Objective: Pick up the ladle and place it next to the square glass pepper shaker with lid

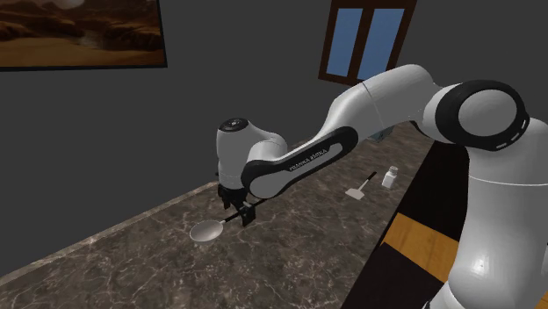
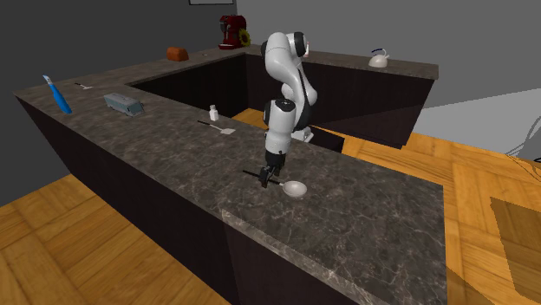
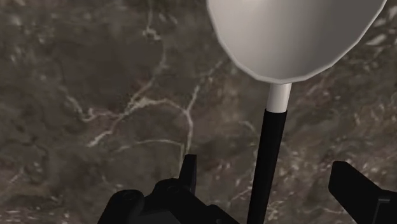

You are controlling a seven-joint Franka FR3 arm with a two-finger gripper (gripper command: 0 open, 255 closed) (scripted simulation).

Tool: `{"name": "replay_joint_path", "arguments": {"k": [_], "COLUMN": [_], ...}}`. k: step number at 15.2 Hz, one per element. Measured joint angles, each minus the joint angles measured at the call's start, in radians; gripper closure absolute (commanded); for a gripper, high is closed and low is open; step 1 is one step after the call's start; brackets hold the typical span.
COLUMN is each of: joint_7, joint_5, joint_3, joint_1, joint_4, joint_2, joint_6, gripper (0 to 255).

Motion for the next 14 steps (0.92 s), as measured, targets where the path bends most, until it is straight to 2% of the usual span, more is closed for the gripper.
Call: {"name": "replay_joint_path", "arguments": {"k": [1,2,14], "joint_7": [0.000,0.000,-0.008], "joint_5": [0.000,0.000,0.010], "joint_3": [0.000,0.000,0.006], "joint_1": [0.000,0.000,-0.004], "joint_4": [0.000,0.000,0.006], "joint_2": [0.000,0.000,-0.009], "joint_6": [0.000,0.000,-0.012], "gripper": [0,255,255]}}
